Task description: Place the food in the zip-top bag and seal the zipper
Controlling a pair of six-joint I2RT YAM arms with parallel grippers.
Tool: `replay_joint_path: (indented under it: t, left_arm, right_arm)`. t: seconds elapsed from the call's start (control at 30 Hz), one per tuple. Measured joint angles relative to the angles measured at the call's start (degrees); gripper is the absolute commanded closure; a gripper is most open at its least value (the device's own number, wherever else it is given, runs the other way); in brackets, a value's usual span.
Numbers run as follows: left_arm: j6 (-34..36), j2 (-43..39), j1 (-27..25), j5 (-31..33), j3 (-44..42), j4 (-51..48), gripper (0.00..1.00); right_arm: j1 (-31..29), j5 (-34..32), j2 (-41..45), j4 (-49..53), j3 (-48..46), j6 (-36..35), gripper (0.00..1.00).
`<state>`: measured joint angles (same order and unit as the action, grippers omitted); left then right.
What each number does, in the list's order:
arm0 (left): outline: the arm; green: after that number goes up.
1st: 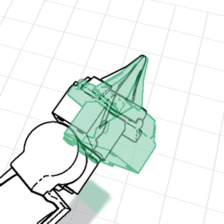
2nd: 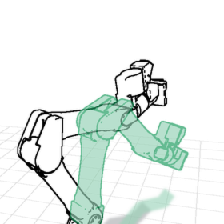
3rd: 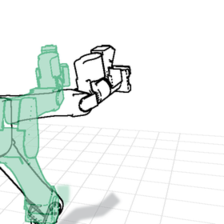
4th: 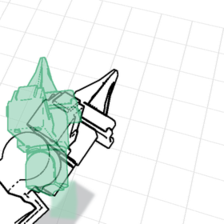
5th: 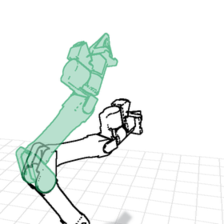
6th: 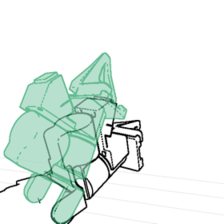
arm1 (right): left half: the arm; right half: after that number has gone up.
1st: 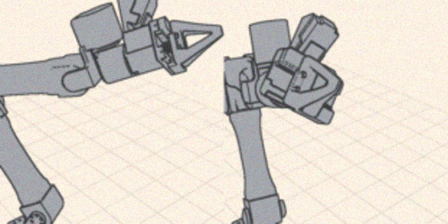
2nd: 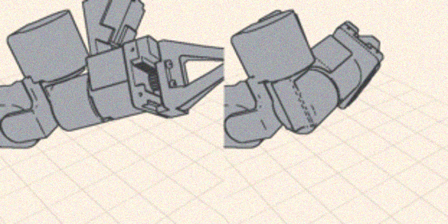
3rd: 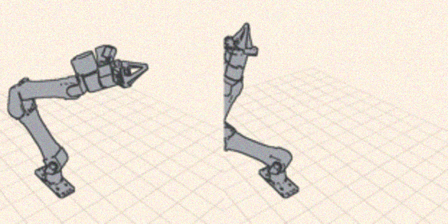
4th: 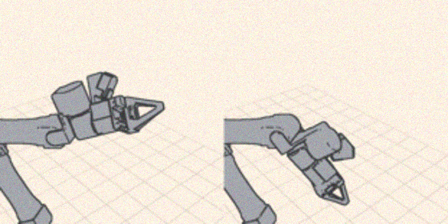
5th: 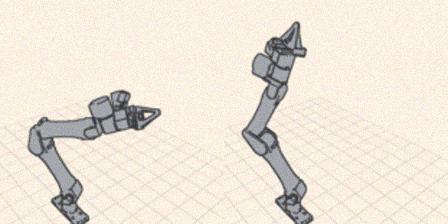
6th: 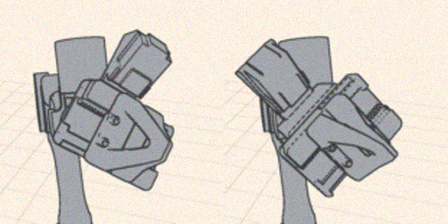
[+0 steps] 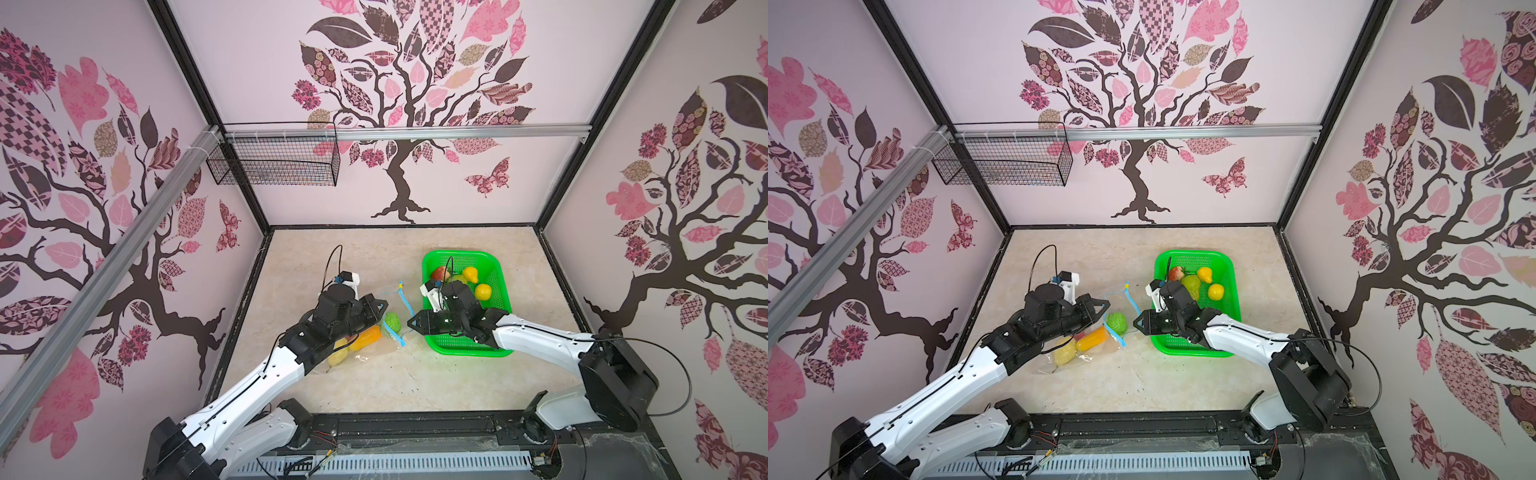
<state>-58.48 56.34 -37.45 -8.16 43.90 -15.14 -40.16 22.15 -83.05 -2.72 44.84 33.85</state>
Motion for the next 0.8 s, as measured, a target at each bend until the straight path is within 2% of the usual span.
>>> replay_joint_path:
  t: [0.07,0.17,0.37,0.53,0.8]
  left_arm:
    - [0.0,-0.2,0.0,0.0,0.0,0.0,1.0]
    - [0.0,-0.6,0.1,0.0,0.0,-0.1,1.0]
    - [0.1,-1.5,0.7,0.1,0.0,-0.3,1.0]
    - [1.9,-2.4,3.1,0.4,0.5,-2.1,1.0]
    - [9.1,-3.3,4.2,6.3,11.0,-8.6,1.0]
  right_arm:
    - [0.0,-0.2,-0.3,0.0,0.1,0.0,0.68]
    - [0.0,-0.8,-0.7,0.2,0.8,-0.5,1.0]
    - [0.0,-1.1,-0.8,2.0,3.3,-1.0,1.0]
    - [-0.1,-1.9,1.3,5.6,7.3,-2.2,1.0]
    - [-0.1,-0.4,7.3,7.5,16.0,-4.1,1.0]
